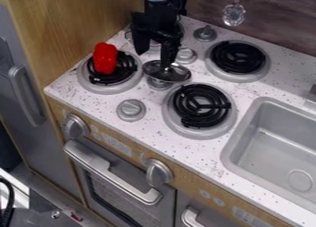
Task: Pick the red thing and place it in the left lower burner
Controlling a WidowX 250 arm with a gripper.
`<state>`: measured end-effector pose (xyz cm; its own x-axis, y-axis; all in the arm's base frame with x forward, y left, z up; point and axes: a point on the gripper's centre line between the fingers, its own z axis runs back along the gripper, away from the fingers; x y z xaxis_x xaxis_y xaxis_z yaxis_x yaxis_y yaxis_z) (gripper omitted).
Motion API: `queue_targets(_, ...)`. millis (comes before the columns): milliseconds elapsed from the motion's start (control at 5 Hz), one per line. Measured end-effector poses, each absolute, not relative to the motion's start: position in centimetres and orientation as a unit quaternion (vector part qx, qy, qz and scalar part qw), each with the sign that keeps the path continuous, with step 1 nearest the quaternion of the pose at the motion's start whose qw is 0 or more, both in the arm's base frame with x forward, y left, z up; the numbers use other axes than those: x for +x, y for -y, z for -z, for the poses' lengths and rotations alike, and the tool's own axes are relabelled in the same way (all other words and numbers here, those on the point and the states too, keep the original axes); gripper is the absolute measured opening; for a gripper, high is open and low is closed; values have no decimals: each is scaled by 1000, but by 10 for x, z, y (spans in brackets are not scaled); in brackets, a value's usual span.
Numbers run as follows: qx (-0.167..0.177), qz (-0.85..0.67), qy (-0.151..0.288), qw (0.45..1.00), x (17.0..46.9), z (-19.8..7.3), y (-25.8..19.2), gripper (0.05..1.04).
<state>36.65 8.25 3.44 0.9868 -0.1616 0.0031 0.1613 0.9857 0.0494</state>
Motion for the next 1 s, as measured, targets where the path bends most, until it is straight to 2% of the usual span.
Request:
queue_targets(400,3,39,-19,999,366,-19,-94,998)
queue_targets(800,16,-110,3,994,374,-37,-171,998)
queue_targets(1000,33,-176,5,984,374,-37,-201,998)
